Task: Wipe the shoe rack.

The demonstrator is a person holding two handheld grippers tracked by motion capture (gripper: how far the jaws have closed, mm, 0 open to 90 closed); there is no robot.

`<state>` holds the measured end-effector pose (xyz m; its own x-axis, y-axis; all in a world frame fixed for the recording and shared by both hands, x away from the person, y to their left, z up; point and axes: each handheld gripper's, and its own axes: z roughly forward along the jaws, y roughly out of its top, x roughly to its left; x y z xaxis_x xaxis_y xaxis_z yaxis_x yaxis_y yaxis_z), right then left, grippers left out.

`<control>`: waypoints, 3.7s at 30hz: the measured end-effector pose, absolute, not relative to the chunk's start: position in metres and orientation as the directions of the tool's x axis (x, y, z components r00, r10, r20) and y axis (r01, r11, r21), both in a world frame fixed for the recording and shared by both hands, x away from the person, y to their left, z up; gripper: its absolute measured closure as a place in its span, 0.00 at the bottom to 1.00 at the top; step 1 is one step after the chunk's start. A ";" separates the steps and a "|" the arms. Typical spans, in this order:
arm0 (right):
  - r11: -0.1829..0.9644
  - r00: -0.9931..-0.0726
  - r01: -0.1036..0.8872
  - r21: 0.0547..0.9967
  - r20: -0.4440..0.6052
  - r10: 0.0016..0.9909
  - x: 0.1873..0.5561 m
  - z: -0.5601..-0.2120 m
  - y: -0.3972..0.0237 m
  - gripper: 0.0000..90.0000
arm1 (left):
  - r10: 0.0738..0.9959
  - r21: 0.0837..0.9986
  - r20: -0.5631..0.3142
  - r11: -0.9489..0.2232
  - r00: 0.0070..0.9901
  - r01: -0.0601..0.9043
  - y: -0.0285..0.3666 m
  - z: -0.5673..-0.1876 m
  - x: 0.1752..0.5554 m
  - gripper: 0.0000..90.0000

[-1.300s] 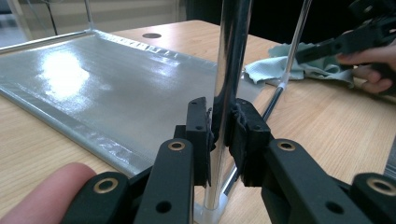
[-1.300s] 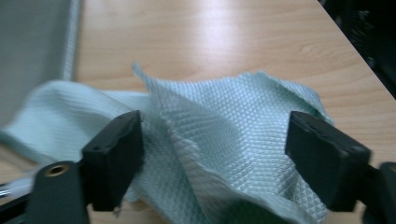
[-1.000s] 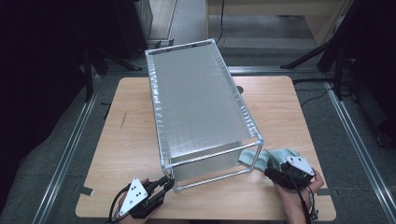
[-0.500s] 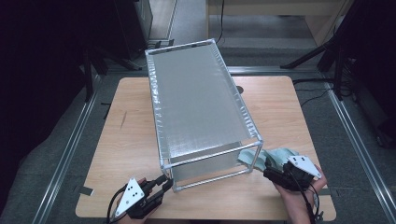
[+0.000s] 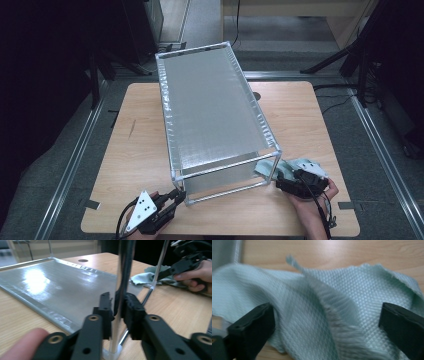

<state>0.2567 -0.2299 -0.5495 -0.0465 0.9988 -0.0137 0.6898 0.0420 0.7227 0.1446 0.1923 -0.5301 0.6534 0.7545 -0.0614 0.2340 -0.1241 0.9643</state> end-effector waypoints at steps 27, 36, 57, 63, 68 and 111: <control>0.147 -0.396 0.266 0.953 -0.031 0.918 0.211 -0.435 -0.228 0.90 | 0.764 0.950 -0.051 -0.162 0.644 0.266 0.170 -0.520 0.161 0.90; 0.227 -0.434 0.296 0.928 -0.081 0.897 0.214 -0.482 -0.216 0.89 | 0.747 0.955 -0.080 -0.133 0.660 0.265 0.181 -0.524 0.158 0.90; 0.219 -0.425 0.348 0.912 -0.055 0.904 0.205 -0.479 -0.203 0.88 | 0.743 0.956 -0.078 -0.133 0.665 0.261 0.178 -0.524 0.153 0.90; 0.151 -0.426 0.241 0.959 -0.035 0.904 0.193 -0.447 -0.200 0.87 | 0.739 0.956 -0.080 -0.132 0.668 0.261 0.178 -0.525 0.153 0.90; 0.190 -0.459 0.297 0.936 -0.034 0.888 0.198 -0.469 -0.187 0.86 | 0.735 0.956 -0.080 -0.134 0.674 0.260 0.179 -0.525 0.152 0.90; 0.190 -0.403 0.426 0.884 -0.003 0.915 0.219 -0.508 -0.179 0.86 | 0.715 0.958 -0.090 -0.128 0.694 0.255 0.180 -0.526 0.152 0.90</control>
<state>0.2191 -0.1786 -0.5085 -0.4026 0.9154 -0.0032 0.4260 0.1904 0.8844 0.1517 0.1797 -0.5264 0.6938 0.7146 -0.0898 0.2555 -0.1275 0.9584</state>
